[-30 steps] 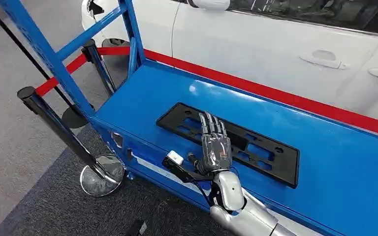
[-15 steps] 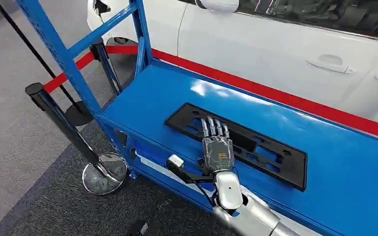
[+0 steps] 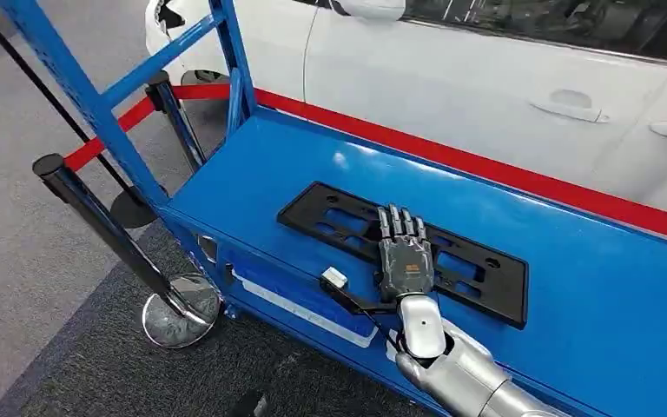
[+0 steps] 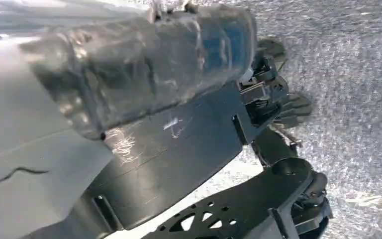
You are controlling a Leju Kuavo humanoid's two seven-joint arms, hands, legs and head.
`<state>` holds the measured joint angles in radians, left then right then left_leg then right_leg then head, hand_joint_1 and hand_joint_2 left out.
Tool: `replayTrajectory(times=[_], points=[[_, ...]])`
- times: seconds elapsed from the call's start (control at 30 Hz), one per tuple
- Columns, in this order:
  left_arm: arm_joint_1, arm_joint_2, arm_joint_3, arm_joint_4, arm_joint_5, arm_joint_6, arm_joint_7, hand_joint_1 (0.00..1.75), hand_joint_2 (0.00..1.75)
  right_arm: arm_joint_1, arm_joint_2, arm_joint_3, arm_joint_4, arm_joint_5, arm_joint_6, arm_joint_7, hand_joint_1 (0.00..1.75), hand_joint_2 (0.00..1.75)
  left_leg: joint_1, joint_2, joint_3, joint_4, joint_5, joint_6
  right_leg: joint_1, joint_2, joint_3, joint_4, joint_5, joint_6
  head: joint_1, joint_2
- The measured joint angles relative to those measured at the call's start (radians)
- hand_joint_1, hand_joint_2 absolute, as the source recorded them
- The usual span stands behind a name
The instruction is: Take the parts from the cabinet and place them on the table.
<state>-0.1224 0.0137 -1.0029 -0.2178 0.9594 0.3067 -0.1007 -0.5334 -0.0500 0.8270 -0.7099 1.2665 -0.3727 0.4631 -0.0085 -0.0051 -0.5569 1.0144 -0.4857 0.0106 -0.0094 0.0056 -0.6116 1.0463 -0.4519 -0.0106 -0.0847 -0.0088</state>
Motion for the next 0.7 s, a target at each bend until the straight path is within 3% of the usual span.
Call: replayTrajectory(times=[0.1, 0.13, 0.17, 0.2, 0.27, 0.3, 0.33, 0.37, 0.43, 0.47, 0.5, 0.63, 0.7], points=[[0.000, 0.000, -0.003, 0.000, 0.001, 0.000, 0.001, 0.00, 0.00, -0.005, -0.010, 0.000, 0.005, 0.005, 0.027, 0.011, 0.00, 1.75, -0.002, -0.001, -0.003, 0.002, 0.004, 0.012, -0.001, -0.001, 0.004, -0.010, 0.008, 0.017, 0.000, 0.000], [0.000, 0.000, -0.006, 0.000, 0.001, 0.000, 0.002, 0.00, 0.00, -0.006, -0.018, 0.000, 0.007, 0.004, 0.037, 0.012, 0.00, 1.75, 0.012, 0.001, 0.007, -0.017, 0.016, 0.023, 0.002, -0.001, 0.002, -0.004, 0.002, 0.024, 0.002, 0.000], [0.000, 0.000, -0.008, 0.000, 0.002, 0.000, 0.002, 0.00, 0.00, -0.006, -0.027, 0.000, 0.009, 0.003, 0.045, 0.013, 0.00, 1.75, 0.009, 0.004, 0.012, -0.023, 0.019, 0.027, 0.001, -0.002, -0.008, 0.021, -0.018, 0.026, 0.002, 0.000], [-0.001, 0.000, -0.009, 0.000, 0.002, 0.000, 0.002, 0.00, 0.00, -0.007, -0.034, 0.000, 0.013, 0.000, 0.052, 0.015, 0.00, 1.75, 0.009, 0.005, 0.010, -0.023, 0.022, 0.035, 0.001, -0.001, -0.038, 0.087, -0.058, 0.028, 0.006, 0.000], [0.000, -0.001, -0.011, 0.000, 0.003, 0.002, 0.002, 0.00, 0.00, -0.005, -0.045, 0.000, 0.017, -0.002, 0.055, 0.018, 0.00, 1.75, 0.007, 0.006, 0.005, -0.021, 0.022, 0.036, 0.000, -0.001, -0.108, 0.235, -0.123, 0.031, 0.006, 0.000], [0.000, 0.000, -0.011, 0.000, 0.003, 0.002, 0.002, 0.00, 0.00, -0.004, -0.050, 0.000, 0.020, -0.003, 0.056, 0.021, 0.00, 1.75, 0.007, 0.006, 0.004, -0.020, 0.021, 0.036, 0.000, -0.002, -0.131, 0.285, -0.134, 0.033, 0.007, 0.000], [0.000, 0.000, -0.013, 0.000, 0.004, 0.002, 0.002, 0.00, 0.00, -0.004, -0.055, 0.000, 0.024, -0.004, 0.057, 0.025, 0.28, 1.75, 0.007, 0.006, 0.004, -0.018, 0.021, 0.037, -0.001, -0.002, -0.133, 0.289, -0.123, 0.035, 0.006, 0.000], [0.000, -0.001, -0.014, 0.000, 0.005, 0.002, 0.002, 0.00, 0.00, -0.005, -0.060, 0.000, 0.026, -0.007, 0.059, 0.025, 1.64, 1.75, 0.008, 0.005, 0.006, -0.017, 0.020, 0.037, -0.004, -0.002, -0.108, 0.240, -0.087, 0.036, 0.007, 0.000], [-0.001, -0.001, -0.015, 0.000, 0.005, 0.002, 0.002, 0.00, 0.00, -0.005, -0.067, 0.000, 0.030, -0.016, 0.067, 0.024, 1.75, 1.75, 0.009, 0.003, 0.007, -0.008, 0.014, 0.031, -0.007, -0.003, -0.018, 0.066, -0.005, 0.035, 0.007, 0.000], [-0.001, 0.000, -0.015, 0.000, 0.005, 0.002, 0.002, 0.00, 0.00, -0.006, -0.070, 0.000, 0.031, -0.021, 0.069, 0.023, 1.75, 1.75, 0.009, 0.003, 0.004, -0.001, 0.010, 0.026, -0.009, -0.003, 0.010, 0.000, -0.008, 0.033, 0.008, 0.000], [-0.003, 0.000, -0.015, 0.000, 0.005, 0.003, 0.002, 0.00, 0.00, -0.006, -0.070, 0.001, 0.031, -0.025, 0.072, 0.018, 1.75, 1.75, 0.001, 0.001, -0.002, 0.008, 0.003, 0.017, -0.004, -0.002, 0.017, -0.002, -0.011, 0.028, 0.007, 0.000], [-0.002, 0.000, -0.016, 0.000, 0.005, 0.005, 0.001, 0.00, 0.00, -0.005, -0.069, 0.004, 0.032, -0.034, 0.086, 0.005, 1.75, 1.75, 0.004, 0.000, 0.000, 0.004, 0.006, 0.004, -0.002, -0.002, 0.016, -0.004, -0.004, 0.008, 0.006, 0.000], [-0.002, 0.000, -0.016, 0.000, 0.005, 0.006, 0.000, 0.00, 0.00, -0.005, -0.069, 0.004, 0.032, -0.041, 0.091, -0.002, 1.75, 1.75, 0.007, 0.002, -0.032, 0.073, -0.045, -0.010, -0.010, -0.007, 0.017, -0.011, 0.001, -0.001, 0.000, 0.000]])
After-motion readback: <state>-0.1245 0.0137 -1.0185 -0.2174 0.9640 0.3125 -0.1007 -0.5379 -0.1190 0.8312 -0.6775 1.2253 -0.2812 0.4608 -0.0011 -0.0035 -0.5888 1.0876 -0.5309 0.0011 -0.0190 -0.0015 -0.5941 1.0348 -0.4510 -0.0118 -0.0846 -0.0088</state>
